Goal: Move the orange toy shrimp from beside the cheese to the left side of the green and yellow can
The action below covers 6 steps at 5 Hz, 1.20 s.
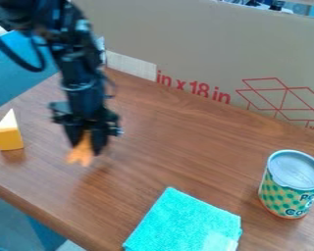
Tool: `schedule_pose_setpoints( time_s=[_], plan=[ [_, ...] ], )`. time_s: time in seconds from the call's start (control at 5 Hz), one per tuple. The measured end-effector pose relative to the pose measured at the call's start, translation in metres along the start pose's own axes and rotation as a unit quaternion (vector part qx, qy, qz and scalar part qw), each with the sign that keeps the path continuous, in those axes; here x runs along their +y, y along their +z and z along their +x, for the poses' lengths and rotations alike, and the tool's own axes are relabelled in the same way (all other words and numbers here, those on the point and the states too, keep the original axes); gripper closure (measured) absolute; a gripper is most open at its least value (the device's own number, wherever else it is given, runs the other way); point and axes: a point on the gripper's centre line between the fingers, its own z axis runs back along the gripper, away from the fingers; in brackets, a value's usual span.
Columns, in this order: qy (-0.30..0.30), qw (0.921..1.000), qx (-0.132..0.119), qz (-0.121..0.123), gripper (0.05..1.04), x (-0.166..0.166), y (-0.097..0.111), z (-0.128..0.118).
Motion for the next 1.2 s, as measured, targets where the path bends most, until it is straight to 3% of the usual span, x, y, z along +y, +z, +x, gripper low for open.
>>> schedule_pose_setpoints(
  time_s=[0.4, 0.8, 1.0, 1.2],
  plan=[
    [-0.052, 0.997, -0.016, -0.054, 0.584, -0.095, 0.002, 0.022],
    [-0.091, 0.9945, 0.006, -0.053, 0.584, -0.145, -0.03, 0.043],
    [-0.089, 0.9949, 0.001, -0.047, 0.589, -0.151, -0.038, 0.044],
    [-0.086, 0.9952, -0.001, -0.048, 0.521, -0.155, -0.039, 0.047]
  ],
)
